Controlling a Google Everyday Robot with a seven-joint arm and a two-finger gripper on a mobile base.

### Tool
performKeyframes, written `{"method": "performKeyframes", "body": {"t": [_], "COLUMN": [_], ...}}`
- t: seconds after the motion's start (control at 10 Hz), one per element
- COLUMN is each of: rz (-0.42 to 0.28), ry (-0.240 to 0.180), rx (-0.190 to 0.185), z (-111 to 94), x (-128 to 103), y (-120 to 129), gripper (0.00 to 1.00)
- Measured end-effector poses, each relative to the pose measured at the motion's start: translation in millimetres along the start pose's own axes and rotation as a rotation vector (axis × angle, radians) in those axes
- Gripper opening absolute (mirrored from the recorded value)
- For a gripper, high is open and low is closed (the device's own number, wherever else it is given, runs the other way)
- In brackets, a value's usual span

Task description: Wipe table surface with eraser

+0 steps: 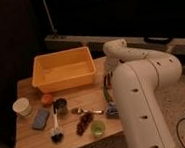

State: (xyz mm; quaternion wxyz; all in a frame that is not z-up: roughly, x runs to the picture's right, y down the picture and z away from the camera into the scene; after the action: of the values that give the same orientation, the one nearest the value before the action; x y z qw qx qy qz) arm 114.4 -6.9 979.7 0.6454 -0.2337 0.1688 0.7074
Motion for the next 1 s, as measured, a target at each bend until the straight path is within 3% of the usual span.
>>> {"method": "performKeyframes", "body": {"t": [0.2, 0.4, 0.8, 1.0], "rz": [-0.040, -0.058, -0.033, 0.029], "ry": [0.011, 0.010, 0.009, -0.008], "rx": [-0.024, -0.034, 0.012, 0.035], "z": [-6, -16, -21, -17], "x": [9, 22, 46, 26], "y": [8, -3, -58, -75], "gripper": [0.00, 0.00, 0.00, 0.00]}}
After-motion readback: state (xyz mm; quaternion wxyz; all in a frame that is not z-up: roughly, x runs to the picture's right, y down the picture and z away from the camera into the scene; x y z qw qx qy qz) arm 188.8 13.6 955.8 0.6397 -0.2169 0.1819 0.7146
